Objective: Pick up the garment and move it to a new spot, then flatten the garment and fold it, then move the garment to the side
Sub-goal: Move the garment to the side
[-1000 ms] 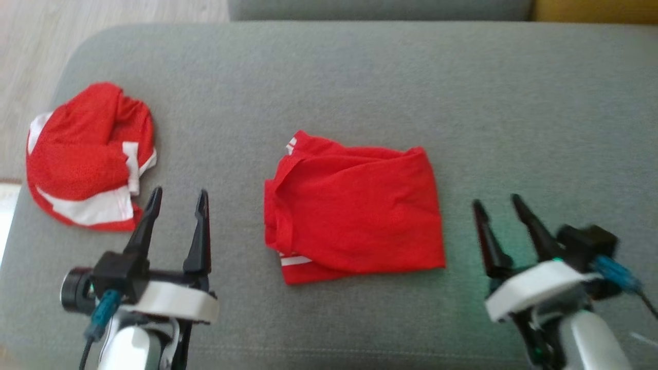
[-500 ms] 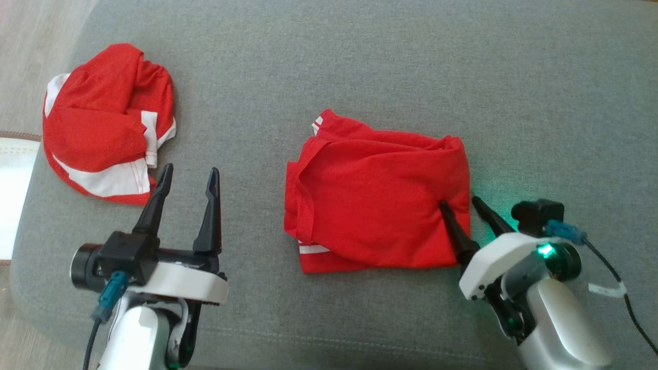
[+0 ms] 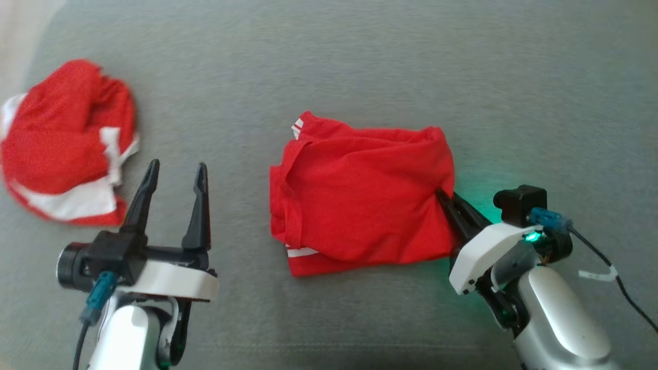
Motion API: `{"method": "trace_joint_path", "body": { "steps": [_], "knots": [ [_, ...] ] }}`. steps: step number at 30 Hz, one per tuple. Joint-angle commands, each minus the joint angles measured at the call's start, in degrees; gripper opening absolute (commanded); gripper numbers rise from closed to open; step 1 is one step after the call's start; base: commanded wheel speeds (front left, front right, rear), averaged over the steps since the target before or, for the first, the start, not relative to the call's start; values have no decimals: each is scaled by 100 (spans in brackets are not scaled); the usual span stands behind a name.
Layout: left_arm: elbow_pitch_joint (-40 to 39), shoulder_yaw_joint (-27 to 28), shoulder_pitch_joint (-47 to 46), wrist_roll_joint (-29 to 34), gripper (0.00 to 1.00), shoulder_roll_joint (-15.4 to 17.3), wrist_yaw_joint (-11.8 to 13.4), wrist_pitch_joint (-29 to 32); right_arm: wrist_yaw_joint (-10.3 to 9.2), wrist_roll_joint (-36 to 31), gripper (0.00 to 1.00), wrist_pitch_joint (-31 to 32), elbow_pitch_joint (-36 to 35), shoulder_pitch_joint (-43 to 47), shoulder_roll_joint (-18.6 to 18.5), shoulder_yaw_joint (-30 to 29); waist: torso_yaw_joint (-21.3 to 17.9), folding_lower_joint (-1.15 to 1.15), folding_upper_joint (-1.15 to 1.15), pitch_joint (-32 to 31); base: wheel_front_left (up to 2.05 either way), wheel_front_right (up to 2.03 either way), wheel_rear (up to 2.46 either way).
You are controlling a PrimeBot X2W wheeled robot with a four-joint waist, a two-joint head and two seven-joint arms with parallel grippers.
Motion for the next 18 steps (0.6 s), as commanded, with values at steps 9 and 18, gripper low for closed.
{"method": "trace_joint_path", "body": {
  "steps": [9, 18],
  "knots": [
    [-347, 162, -176, 127, 100, 191, -6, -69, -5, -42, 0, 96, -676, -92, -344, 291, -1226, 0, 0, 22, 0, 0, 0],
    [-501, -23, -459, 234, 100, 291, -119, -35, -5, 63, 0, -10, -592, -758, -665, 356, -1825, 0, 0, 323, 0, 0, 0]
  ]
}}
